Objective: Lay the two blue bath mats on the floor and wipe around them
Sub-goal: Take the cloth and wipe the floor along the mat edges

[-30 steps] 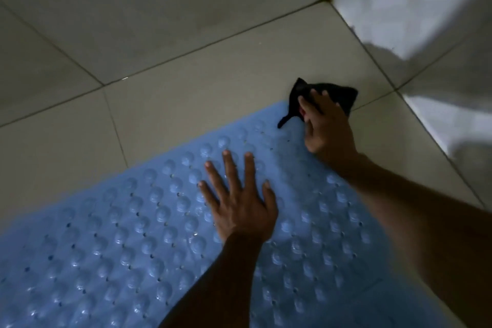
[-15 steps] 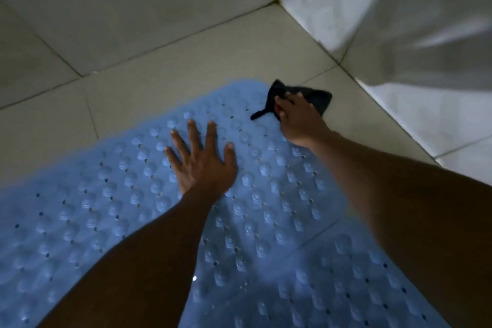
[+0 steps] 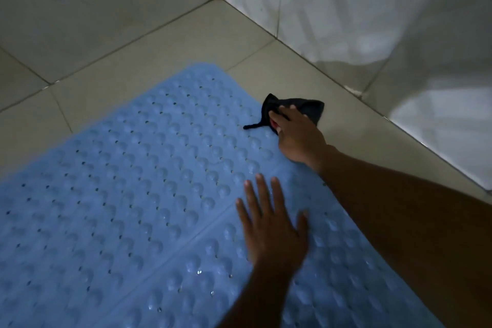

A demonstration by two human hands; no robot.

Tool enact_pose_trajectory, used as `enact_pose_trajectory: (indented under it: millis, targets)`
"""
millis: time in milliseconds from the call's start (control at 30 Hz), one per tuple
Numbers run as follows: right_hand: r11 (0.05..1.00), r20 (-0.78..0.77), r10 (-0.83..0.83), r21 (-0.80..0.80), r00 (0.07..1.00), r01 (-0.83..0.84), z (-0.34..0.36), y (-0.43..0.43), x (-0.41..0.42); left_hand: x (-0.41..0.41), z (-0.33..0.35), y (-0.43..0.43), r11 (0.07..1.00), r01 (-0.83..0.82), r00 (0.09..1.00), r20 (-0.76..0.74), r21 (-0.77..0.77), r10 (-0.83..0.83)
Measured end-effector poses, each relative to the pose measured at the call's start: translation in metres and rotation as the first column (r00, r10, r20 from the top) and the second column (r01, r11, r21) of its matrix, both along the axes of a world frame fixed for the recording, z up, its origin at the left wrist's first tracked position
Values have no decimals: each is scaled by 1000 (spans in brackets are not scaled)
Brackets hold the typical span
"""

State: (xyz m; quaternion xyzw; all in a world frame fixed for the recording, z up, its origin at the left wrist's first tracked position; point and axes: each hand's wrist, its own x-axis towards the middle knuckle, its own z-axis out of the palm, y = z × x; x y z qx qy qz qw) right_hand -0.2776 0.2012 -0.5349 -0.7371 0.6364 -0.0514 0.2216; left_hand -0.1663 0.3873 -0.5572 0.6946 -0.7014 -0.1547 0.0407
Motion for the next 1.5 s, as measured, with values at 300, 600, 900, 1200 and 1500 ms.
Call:
enact_pose_trajectory:
  millis: [300,600,900,1200,1500]
  targets:
    - [989,-9,-123,-86,992,121,-3,77,-21,-23,1,38,998,48,998,36,32,-50]
    - [983,-8,-183,1,983,183,1,130,-71,-20,-1,39,995,87,995,37,45,-88]
    - [875,-68,-483,-8,873,484,5,251,-109,-19,-1,41,995,100,994,42,15,-101]
    - [720,-25,-694,-26,720,693,6,330,-121,19,-3,153,807,587,808,-11,-63,-589]
    - [465,-147,-878,-31,456,885,19,429,-86,30,3,183,792,611,789,70,16,-610]
